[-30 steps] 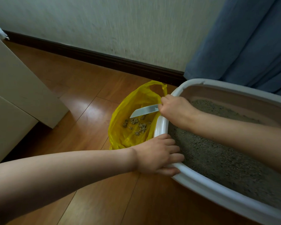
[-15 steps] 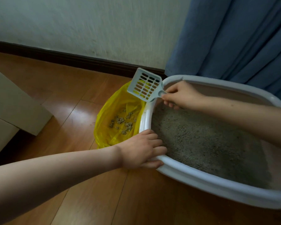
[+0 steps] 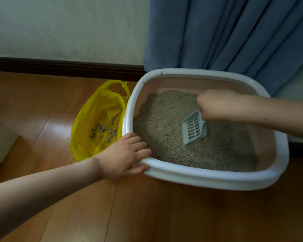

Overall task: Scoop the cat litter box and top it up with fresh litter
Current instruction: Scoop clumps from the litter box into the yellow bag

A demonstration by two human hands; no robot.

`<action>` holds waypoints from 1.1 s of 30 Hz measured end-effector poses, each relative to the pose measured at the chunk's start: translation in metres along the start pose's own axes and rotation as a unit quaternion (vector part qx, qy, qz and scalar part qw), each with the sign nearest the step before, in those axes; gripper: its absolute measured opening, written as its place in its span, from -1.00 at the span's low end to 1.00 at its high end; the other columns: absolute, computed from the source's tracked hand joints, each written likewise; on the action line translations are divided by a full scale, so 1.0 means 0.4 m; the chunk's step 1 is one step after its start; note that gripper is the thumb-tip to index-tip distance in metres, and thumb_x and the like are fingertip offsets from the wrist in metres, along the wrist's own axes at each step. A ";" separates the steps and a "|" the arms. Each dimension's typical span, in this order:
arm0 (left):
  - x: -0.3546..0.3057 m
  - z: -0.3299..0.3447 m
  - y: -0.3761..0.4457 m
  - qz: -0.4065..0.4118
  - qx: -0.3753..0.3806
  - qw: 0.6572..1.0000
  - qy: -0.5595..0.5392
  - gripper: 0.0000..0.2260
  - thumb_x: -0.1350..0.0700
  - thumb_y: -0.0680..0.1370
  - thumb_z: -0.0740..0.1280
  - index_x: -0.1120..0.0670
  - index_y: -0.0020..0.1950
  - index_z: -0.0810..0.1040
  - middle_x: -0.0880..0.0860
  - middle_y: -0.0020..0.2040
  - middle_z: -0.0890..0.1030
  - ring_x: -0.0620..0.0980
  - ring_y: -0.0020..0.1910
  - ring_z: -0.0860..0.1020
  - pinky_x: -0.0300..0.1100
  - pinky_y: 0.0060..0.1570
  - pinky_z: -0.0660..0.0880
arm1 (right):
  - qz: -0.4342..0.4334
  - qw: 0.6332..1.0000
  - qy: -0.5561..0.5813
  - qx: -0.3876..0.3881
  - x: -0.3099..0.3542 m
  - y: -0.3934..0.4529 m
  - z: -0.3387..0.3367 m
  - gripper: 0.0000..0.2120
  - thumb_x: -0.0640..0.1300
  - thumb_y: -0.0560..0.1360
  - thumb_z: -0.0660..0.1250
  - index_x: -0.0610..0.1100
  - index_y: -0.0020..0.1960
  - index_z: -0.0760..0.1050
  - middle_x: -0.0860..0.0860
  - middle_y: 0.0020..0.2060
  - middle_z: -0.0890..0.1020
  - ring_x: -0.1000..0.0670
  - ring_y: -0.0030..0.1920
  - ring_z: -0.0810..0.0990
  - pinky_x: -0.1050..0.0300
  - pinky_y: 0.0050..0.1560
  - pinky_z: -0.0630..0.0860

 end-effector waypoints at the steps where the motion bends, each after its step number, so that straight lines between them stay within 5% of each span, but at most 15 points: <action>1: 0.000 0.000 0.001 -0.001 0.001 1.000 0.000 -0.73 -0.11 0.63 0.15 0.06 -0.01 0.48 0.02 -0.14 0.49 0.06 -0.12 0.45 -0.09 0.07 0.32 | -0.006 1.000 -0.026 -0.002 0.009 0.000 -0.003 -0.79 -0.15 0.52 0.31 -0.11 -0.26 0.37 0.02 -0.33 0.47 0.05 -0.37 0.46 0.19 -0.46 0.37; 6: -0.002 0.002 0.001 -0.003 0.005 1.000 0.002 -0.75 -0.11 0.62 0.18 0.05 -0.03 0.46 0.02 -0.15 0.48 0.07 -0.13 0.44 -0.08 0.07 0.32 | -0.037 0.998 -0.046 -0.010 0.062 0.015 0.035 -0.72 -0.23 0.55 0.26 -0.12 -0.31 0.28 0.02 -0.34 0.42 0.08 -0.40 0.39 0.21 -0.50 0.30; 13: -0.001 0.007 -0.001 -0.010 0.005 1.000 0.001 -0.74 -0.12 0.61 0.17 0.05 -0.01 0.47 0.01 -0.14 0.48 0.05 -0.13 0.43 -0.06 0.12 0.32 | -0.035 0.982 0.187 0.009 0.035 0.072 0.111 -0.87 -0.20 0.54 0.31 -0.16 -0.19 0.47 0.00 -0.29 0.56 0.10 -0.41 0.47 0.34 -0.51 0.36; 17: -0.001 0.007 -0.001 -0.008 0.003 1.000 -0.003 -0.73 -0.12 0.61 0.15 0.06 -0.01 0.48 0.02 -0.15 0.47 0.06 -0.13 0.42 -0.06 0.11 0.33 | -0.036 0.963 0.266 -0.007 0.071 0.102 0.149 -0.86 -0.20 0.54 0.31 -0.21 -0.17 0.52 -0.06 -0.26 0.60 0.04 -0.40 0.48 0.22 -0.41 0.45; 24: -0.003 0.007 0.002 -0.013 0.009 1.000 -0.002 -0.74 -0.12 0.60 0.17 0.06 -0.02 0.48 0.02 -0.15 0.48 0.05 -0.13 0.43 -0.06 0.11 0.31 | -0.070 0.945 0.317 -0.044 0.162 0.161 0.150 -0.64 -0.10 0.55 0.32 -0.15 -0.41 0.43 0.01 -0.52 0.42 0.00 -0.51 0.35 0.19 -0.45 0.32; 29: -0.001 0.007 0.001 -0.024 0.021 0.999 -0.002 -0.74 -0.13 0.60 0.19 0.04 0.00 0.48 0.02 -0.13 0.49 0.04 -0.11 0.44 -0.07 0.16 0.30 | -0.052 0.959 0.278 -0.030 0.180 0.190 0.169 -0.70 -0.06 0.60 0.23 -0.18 -0.26 0.43 0.02 -0.42 0.44 -0.02 -0.34 0.48 0.14 -0.40 0.36; 33: -0.002 0.007 0.000 -0.024 0.026 0.999 -0.004 -0.74 -0.13 0.60 0.19 0.04 0.01 0.48 0.02 -0.13 0.49 0.05 -0.10 0.44 -0.07 0.16 0.30 | -0.021 0.943 0.330 -0.040 0.188 0.197 0.196 -0.66 -0.09 0.62 0.19 -0.07 -0.33 0.34 0.08 -0.40 0.39 0.01 -0.33 0.44 0.16 -0.42 0.24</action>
Point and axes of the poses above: each hand's wrist, its own y-axis towards the middle knuckle, its own z-axis out of the palm, x = y × z, the point moved 6 cm from there along y, towards the middle knuckle
